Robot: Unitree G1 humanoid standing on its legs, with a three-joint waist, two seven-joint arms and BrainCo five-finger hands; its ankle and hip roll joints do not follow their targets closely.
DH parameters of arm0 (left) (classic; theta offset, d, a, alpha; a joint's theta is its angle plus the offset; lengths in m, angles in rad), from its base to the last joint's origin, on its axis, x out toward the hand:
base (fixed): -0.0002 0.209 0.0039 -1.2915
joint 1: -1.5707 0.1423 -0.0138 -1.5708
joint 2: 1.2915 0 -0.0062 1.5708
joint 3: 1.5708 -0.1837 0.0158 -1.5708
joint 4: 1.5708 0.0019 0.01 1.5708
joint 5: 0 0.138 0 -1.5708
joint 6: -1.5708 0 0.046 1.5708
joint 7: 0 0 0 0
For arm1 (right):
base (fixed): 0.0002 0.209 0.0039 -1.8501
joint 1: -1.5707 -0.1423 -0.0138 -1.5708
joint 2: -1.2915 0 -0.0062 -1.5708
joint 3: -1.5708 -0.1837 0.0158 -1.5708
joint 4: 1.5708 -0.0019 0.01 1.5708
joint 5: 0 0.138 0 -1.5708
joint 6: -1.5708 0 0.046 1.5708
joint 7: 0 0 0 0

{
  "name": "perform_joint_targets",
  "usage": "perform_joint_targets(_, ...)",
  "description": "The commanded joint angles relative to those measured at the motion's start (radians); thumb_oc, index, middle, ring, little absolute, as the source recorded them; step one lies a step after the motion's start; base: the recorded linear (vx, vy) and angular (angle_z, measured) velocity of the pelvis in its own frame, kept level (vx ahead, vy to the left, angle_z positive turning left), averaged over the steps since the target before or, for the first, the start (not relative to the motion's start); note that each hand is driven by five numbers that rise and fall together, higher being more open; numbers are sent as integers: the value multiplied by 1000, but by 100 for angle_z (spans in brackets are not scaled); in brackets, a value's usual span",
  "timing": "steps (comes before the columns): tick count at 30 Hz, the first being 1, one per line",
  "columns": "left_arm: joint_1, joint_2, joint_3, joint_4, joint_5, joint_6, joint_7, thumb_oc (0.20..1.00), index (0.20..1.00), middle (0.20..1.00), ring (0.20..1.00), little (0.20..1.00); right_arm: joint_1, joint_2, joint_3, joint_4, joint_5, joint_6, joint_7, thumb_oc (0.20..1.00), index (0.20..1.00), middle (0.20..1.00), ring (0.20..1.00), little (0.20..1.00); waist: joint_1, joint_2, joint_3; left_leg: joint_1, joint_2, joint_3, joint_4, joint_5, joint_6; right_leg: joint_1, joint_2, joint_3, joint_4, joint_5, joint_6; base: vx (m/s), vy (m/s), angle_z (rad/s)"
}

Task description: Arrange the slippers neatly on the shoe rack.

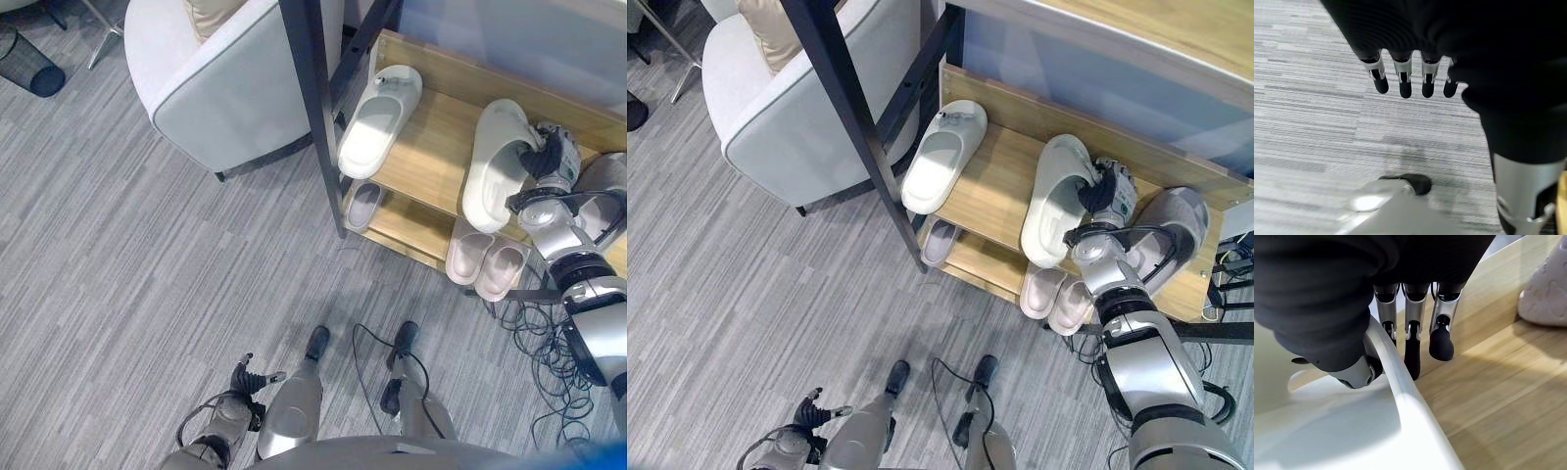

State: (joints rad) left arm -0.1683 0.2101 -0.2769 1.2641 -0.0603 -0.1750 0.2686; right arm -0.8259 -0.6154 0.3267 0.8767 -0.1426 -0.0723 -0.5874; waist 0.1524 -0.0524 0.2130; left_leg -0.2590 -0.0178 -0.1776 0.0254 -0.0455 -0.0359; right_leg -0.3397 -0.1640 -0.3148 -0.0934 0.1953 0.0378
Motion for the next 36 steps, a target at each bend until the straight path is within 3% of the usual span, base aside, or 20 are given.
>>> perform_joint_targets(1,13,2,-65,24,-28,-23,17,1000,1000,1000,1000,1000,-53,-42,-17,16,-18,-14,-39,200,200,200,200,200,21,4,6,-19,-10,-9,-113,82,-39,200,-52,-38,6,-154,149,-30,50,-4)
perform_joint_targets(11,2,15,-48,42,-43,-15,4,1000,1000,1000,1000,1000,-95,9,-19,-91,-8,-4,-30,200,200,200,200,200,16,-20,8,-24,-14,-5,-113,80,-31,189,-56,-26,6,-143,148,-13,23,1)
perform_joint_targets(20,-20,47,-52,54,-68,-16,-5,1000,1000,1000,1000,1000,-226,47,50,44,57,-4,8,200,200,200,200,200,46,-51,16,-53,-26,-21,-113,89,-34,178,-60,-45,6,-131,152,4,9,4)
perform_joint_targets(36,-42,69,-69,66,-88,-19,-22,1000,1000,1000,1000,1000,-330,48,103,222,94,5,30,200,200,200,200,200,78,-63,20,-81,-37,-40,-113,94,-41,168,-66,-75,6,-128,157,8,10,5)
